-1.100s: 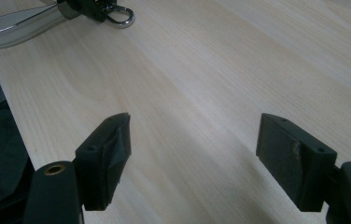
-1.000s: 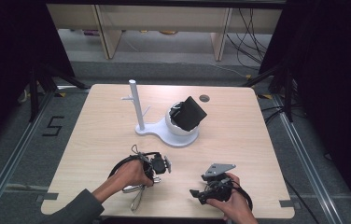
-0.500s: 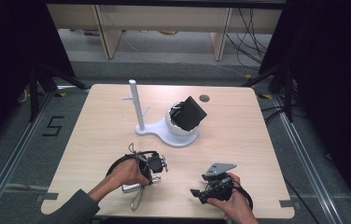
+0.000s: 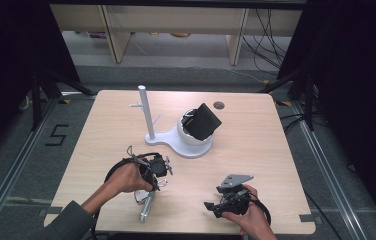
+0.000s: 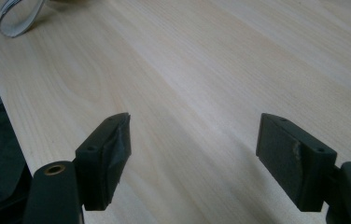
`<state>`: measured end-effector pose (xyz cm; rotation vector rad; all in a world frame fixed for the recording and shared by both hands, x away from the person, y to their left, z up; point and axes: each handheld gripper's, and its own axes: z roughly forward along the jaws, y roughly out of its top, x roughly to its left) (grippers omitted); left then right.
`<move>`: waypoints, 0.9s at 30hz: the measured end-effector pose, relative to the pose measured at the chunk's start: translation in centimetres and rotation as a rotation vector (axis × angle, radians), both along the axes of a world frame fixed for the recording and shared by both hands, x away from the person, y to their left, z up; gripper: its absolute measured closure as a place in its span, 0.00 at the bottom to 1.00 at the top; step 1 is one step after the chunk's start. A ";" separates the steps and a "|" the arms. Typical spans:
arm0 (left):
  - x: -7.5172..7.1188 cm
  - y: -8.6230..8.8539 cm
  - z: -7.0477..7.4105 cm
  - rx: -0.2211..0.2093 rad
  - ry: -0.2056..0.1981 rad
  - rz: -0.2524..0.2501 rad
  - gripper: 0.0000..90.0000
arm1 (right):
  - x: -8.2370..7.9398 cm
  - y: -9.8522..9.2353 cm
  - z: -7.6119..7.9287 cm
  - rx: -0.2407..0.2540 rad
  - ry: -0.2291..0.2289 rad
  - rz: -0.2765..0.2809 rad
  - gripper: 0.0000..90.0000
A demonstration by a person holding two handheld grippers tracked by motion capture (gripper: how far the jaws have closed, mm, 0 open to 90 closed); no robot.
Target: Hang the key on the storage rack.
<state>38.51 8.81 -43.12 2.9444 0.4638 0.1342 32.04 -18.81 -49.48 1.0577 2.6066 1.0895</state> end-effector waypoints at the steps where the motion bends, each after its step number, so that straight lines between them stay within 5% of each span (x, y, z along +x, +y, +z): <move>1: 0.2 0.4 0.6 -0.006 -0.017 0.009 0.83 | 0.0 0.0 0.1 -0.011 0.007 0.009 0.30; 17: 2.6 4.9 7.2 -0.040 -0.098 0.118 0.83 | 0.1 0.0 -0.2 0.022 0.019 0.006 0.30; 27: 4.0 7.0 10.6 -0.014 -0.129 0.190 0.83 | 0.2 -0.1 -0.1 0.013 0.024 0.013 0.30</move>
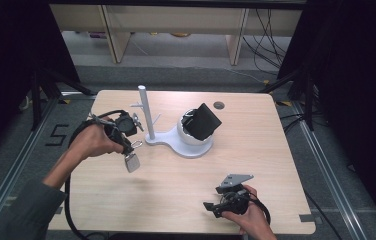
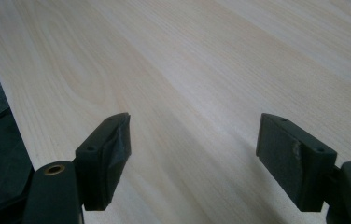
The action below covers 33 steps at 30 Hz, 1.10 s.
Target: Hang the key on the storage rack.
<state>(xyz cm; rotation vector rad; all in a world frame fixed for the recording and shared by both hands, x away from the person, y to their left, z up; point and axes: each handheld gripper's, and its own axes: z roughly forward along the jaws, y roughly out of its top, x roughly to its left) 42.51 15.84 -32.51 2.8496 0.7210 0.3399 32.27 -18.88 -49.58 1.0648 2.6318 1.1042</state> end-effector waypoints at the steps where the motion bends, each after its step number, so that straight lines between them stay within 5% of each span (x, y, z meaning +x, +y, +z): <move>1: 0.2 0.3 0.5 -0.028 -0.014 0.034 0.83 | 0.0 0.1 -0.2 0.011 -0.008 -0.004 0.30; 16: 3.7 2.9 3.3 -0.068 -0.047 0.138 0.83 | 0.0 0.1 -0.2 -0.006 0.011 0.005 0.30; 33: 6.6 2.5 4.8 -0.084 -0.081 0.220 0.83 | 0.0 0.2 -0.3 -0.016 0.018 0.010 0.30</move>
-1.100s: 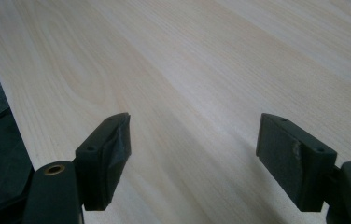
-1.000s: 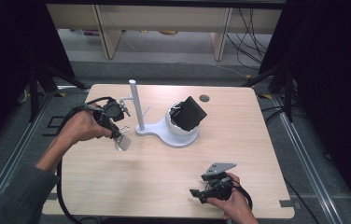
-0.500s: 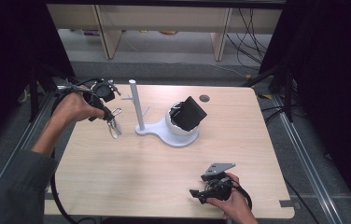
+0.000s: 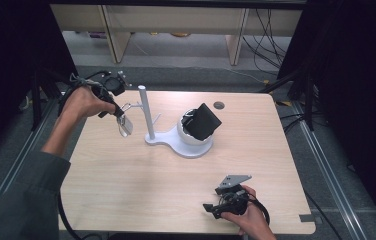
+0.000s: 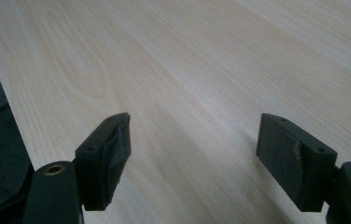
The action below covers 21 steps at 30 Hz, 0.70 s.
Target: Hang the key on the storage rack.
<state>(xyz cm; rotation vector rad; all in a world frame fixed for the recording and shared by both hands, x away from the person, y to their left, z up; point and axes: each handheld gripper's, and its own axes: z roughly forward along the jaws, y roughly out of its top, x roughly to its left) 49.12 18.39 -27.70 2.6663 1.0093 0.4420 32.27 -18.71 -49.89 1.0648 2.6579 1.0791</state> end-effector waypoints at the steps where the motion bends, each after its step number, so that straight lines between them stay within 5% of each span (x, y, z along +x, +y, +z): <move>1: 0.1 -0.1 -0.1 -0.002 -0.002 0.008 0.83 | 0.0 0.0 0.0 0.000 -0.001 0.000 0.30; 10: 1.0 -0.9 -0.8 -0.006 0.006 0.018 0.83 | -0.1 0.1 -0.2 0.013 -0.006 0.002 0.30; 12: 1.1 -1.1 -0.9 0.014 0.017 0.011 0.83 | -0.2 0.1 0.1 0.000 0.021 -0.003 0.30; 13: 1.2 -1.2 -1.0 0.006 0.014 0.014 0.83 | 0.0 0.0 0.0 -0.005 -0.008 0.008 0.30; 21: 1.6 -1.8 -1.4 0.019 0.012 0.009 0.83 | 0.0 0.1 -0.1 -0.004 -0.004 0.009 0.30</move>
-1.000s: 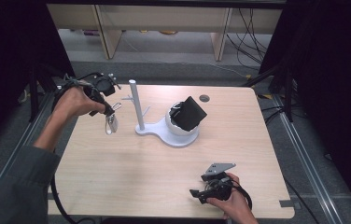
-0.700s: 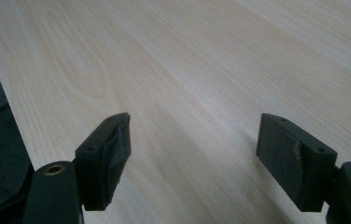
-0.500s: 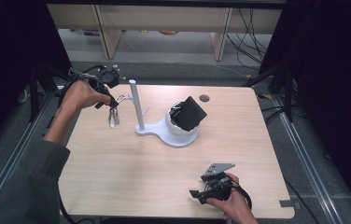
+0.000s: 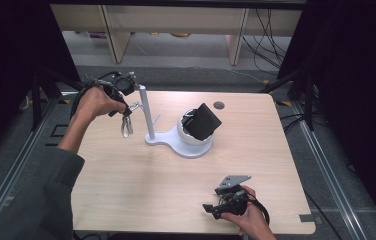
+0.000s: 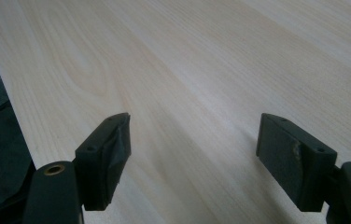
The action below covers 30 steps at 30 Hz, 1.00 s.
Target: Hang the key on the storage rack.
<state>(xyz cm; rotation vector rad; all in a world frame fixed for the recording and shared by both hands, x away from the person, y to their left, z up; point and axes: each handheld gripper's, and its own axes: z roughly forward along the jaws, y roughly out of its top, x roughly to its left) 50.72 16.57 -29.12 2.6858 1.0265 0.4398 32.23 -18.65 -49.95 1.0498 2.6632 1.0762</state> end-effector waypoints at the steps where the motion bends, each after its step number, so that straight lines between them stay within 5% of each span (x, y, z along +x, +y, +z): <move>1: 0.0 0.0 0.0 0.000 0.000 0.000 0.83 | 0.0 0.0 0.0 0.005 0.002 0.001 0.30; 13: 0.6 -0.1 -1.6 -0.026 -0.028 0.011 0.86 | 0.1 0.1 0.0 0.000 -0.004 0.013 0.30; 30: -0.8 0.9 -1.7 -0.059 -0.034 0.039 0.70 | 0.0 0.0 0.0 0.001 0.003 -0.001 0.30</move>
